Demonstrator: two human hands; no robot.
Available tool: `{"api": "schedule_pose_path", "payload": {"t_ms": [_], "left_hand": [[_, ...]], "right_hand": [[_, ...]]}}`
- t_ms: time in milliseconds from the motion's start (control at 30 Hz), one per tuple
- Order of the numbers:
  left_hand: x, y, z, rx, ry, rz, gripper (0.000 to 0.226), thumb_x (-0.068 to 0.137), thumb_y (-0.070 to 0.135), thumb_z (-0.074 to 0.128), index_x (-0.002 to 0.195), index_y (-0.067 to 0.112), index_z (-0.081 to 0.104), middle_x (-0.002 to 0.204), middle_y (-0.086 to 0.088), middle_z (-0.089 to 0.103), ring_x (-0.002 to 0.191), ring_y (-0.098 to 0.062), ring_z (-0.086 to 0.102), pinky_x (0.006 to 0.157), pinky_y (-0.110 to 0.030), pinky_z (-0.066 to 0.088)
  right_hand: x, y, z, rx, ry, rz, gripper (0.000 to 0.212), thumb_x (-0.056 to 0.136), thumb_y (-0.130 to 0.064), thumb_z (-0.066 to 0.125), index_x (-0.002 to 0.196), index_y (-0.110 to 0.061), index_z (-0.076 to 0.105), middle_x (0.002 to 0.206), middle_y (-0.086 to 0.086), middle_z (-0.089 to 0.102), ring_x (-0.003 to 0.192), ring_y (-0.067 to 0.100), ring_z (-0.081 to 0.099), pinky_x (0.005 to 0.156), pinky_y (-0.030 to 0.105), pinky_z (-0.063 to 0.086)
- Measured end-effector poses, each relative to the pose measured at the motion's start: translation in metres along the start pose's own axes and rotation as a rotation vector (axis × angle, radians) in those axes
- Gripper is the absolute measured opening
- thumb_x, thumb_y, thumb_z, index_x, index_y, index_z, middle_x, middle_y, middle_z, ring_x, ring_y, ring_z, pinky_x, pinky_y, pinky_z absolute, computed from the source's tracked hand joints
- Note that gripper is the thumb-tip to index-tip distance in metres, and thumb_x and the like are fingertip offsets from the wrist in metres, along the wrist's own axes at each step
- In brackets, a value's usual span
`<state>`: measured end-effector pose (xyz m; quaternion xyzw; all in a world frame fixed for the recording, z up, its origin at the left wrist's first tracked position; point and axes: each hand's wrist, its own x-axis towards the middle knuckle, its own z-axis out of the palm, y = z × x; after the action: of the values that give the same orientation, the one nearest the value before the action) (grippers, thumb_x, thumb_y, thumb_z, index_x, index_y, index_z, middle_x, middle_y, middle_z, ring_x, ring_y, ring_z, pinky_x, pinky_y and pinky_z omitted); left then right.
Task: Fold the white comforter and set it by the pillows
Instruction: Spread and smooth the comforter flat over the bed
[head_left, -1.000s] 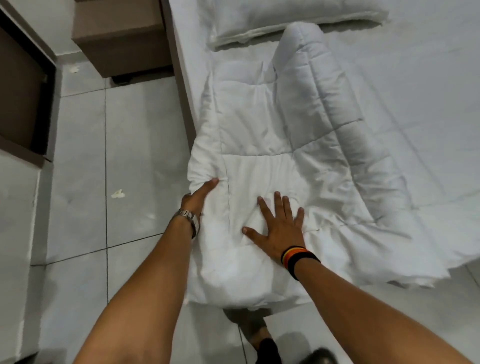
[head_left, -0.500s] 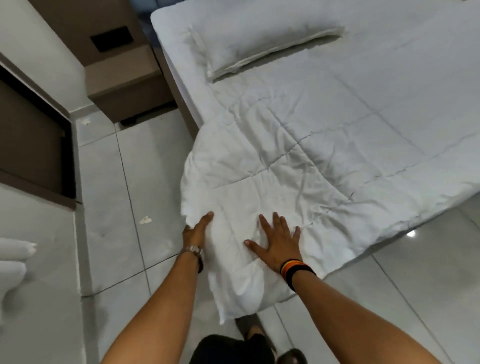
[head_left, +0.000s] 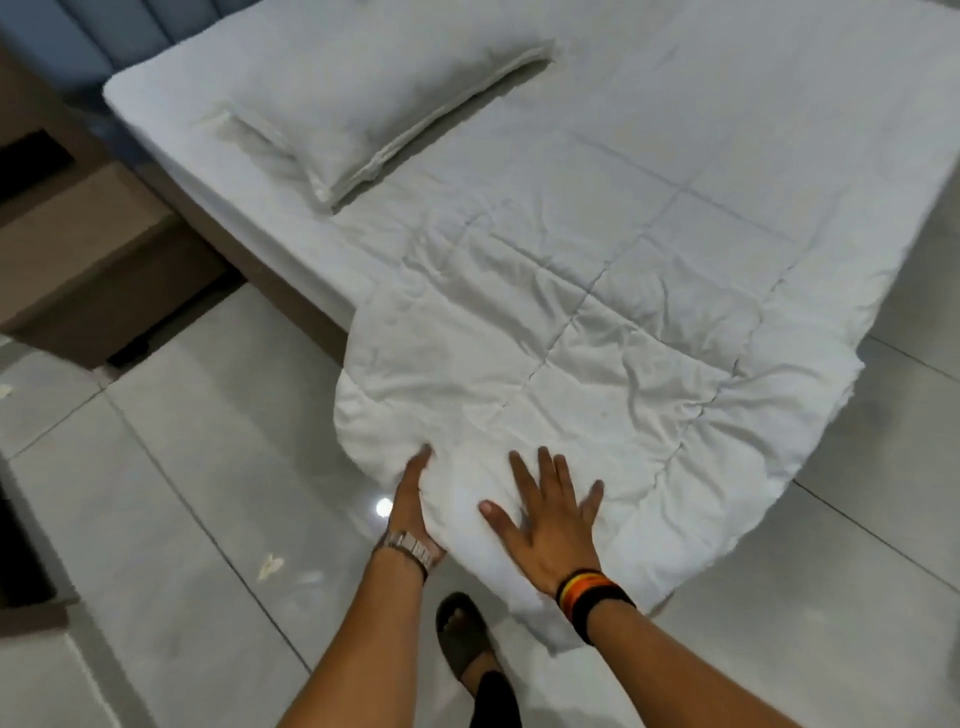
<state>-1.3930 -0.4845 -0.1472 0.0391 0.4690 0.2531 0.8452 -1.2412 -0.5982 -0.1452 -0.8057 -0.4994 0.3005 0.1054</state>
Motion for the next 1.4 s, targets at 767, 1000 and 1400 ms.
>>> {"api": "schedule_pose_path", "payload": {"t_ms": [767, 1000, 1400], "left_hand": [[-0.04, 0.026, -0.005, 0.198, 0.02, -0.079, 0.052, 0.096, 0.048, 0.059, 0.132, 0.01, 0.061, 0.119, -0.012, 0.069, 0.113, -0.032, 0.065, 0.09, -0.048, 0.053], [-0.037, 0.056, -0.018, 0.095, -0.142, -0.085, 0.047, 0.097, 0.039, 0.062, 0.137, 0.014, 0.064, 0.134, -0.014, 0.068, 0.126, -0.037, 0.062, 0.113, -0.056, 0.041], [0.047, 0.201, -0.056, 0.155, -0.017, -0.014, 0.063, 0.099, 0.058, 0.048, 0.151, 0.021, 0.048, 0.15, -0.009, 0.054, 0.123, -0.032, 0.056, 0.111, -0.047, 0.037]], "right_hand": [[-0.086, -0.12, 0.071, 2.035, 0.612, 1.132, 0.137, 0.061, -0.08, 0.078, 0.165, -0.035, 0.001, 0.168, 0.008, 0.026, 0.148, 0.044, 0.034, 0.108, 0.073, 0.038], [-0.02, -0.129, 0.034, 2.363, 0.908, 0.924, 0.105, 0.073, -0.031, 0.093, 0.159, -0.022, 0.034, 0.146, 0.011, 0.059, 0.126, 0.037, 0.062, 0.103, 0.06, 0.052], [-0.027, -0.081, 0.061, 2.121, 1.555, 1.202, 0.117, 0.069, -0.035, 0.094, 0.161, -0.028, 0.021, 0.147, 0.005, 0.053, 0.116, 0.031, 0.066, 0.094, 0.056, 0.057]]}}
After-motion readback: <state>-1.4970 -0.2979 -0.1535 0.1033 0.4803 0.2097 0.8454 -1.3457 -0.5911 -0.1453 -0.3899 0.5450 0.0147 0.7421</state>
